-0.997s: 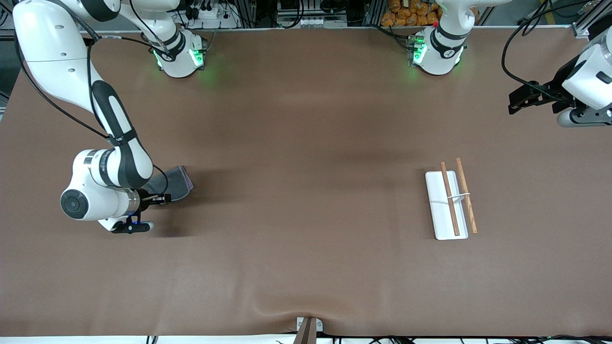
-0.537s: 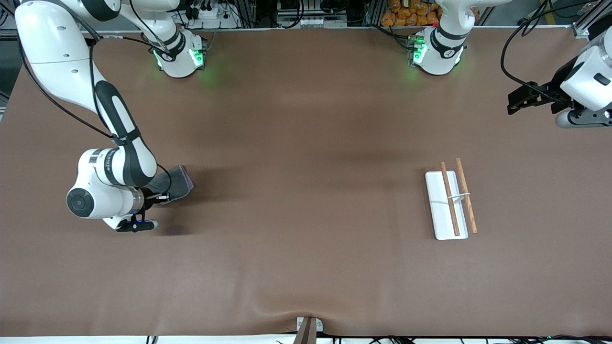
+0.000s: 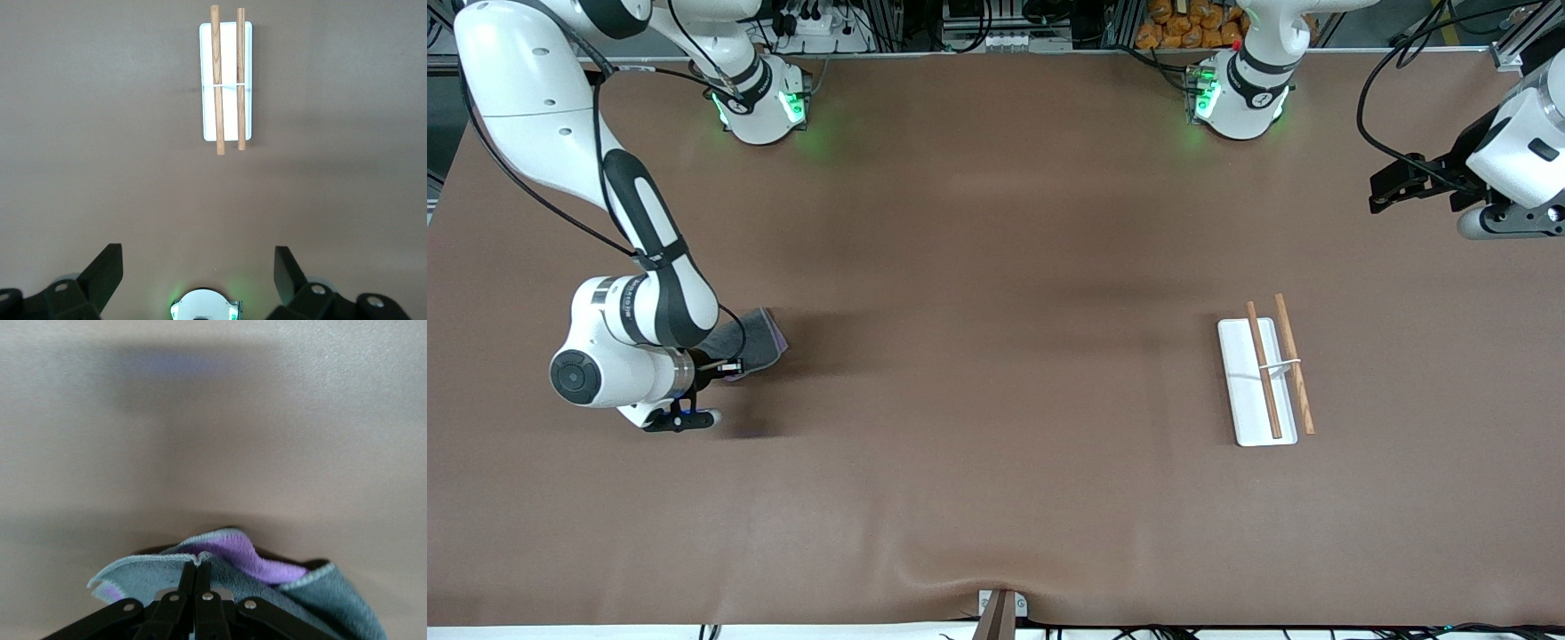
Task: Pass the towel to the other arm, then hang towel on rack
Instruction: 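Lift the towel with the right gripper and carry it toward the rack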
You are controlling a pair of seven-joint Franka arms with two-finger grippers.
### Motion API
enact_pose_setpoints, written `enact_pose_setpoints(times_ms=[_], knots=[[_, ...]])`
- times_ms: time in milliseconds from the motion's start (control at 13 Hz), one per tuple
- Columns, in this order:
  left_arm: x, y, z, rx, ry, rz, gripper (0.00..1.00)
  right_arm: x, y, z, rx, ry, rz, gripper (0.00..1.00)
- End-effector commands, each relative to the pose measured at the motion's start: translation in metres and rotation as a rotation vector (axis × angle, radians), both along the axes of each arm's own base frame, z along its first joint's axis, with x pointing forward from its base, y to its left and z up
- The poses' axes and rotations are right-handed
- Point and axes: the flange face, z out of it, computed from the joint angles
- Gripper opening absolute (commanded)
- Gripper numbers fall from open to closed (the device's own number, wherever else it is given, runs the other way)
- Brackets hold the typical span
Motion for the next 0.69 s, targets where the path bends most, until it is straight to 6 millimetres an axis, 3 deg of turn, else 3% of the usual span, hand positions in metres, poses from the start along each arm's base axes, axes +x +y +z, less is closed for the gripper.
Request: enact_pose_setpoints(times_ms=[0, 153, 383, 613], knots=[[-0.002, 0.001, 0.005, -0.005, -0.001, 0.004, 1.0, 0.012, 0.0, 0.041, 0.058, 0.033, -0.018, 0.0], [-0.002, 0.0, 0.007, -0.005, -0.006, 0.002, 1.0, 0.019, -0.008, 0.063, 0.09, 0.045, -0.044, 0.0], [-0.004, 0.0, 0.01, -0.007, -0.012, 0.001, 1.0, 0.024, -0.005, 0.091, 0.123, 0.084, -0.056, 0.0], [-0.005, -0.002, 0.012, -0.009, -0.014, -0.001, 1.0, 0.025, 0.002, 0.132, 0.145, 0.127, -0.118, 0.0]])
